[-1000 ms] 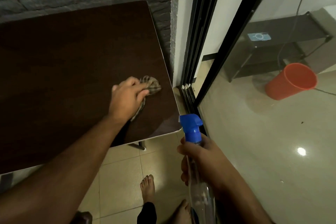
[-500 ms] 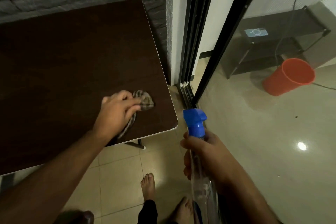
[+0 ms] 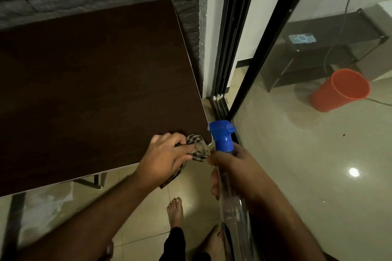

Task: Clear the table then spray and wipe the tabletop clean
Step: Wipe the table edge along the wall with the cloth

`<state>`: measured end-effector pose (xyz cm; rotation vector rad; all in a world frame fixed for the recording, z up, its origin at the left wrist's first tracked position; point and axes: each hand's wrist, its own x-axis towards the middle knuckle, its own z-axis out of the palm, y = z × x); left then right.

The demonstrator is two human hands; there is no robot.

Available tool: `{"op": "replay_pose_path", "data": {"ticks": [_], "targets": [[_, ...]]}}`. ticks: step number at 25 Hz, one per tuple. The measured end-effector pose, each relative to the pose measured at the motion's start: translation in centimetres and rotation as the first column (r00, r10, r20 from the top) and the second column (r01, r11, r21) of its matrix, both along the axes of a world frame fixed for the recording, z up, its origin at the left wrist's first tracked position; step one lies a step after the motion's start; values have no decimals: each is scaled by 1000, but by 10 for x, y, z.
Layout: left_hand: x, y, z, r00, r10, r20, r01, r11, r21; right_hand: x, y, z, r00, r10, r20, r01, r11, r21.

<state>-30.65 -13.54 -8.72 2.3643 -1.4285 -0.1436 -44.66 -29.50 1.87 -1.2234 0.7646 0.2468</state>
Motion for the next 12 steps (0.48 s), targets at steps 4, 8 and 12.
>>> {"op": "replay_pose_path", "data": {"ticks": [4, 8, 12], "targets": [[26, 55, 1, 992, 126, -10, -126, 992, 15, 12, 3, 9, 999, 26, 27, -24, 999, -40], [51, 88, 8, 848, 519, -103, -518, 854, 46, 22, 11, 24, 990, 50, 135, -33, 991, -128], [16, 70, 41, 704, 639, -310, -646, 758, 92, 35, 35, 52, 971, 97, 221, -9, 931, -366]]}}
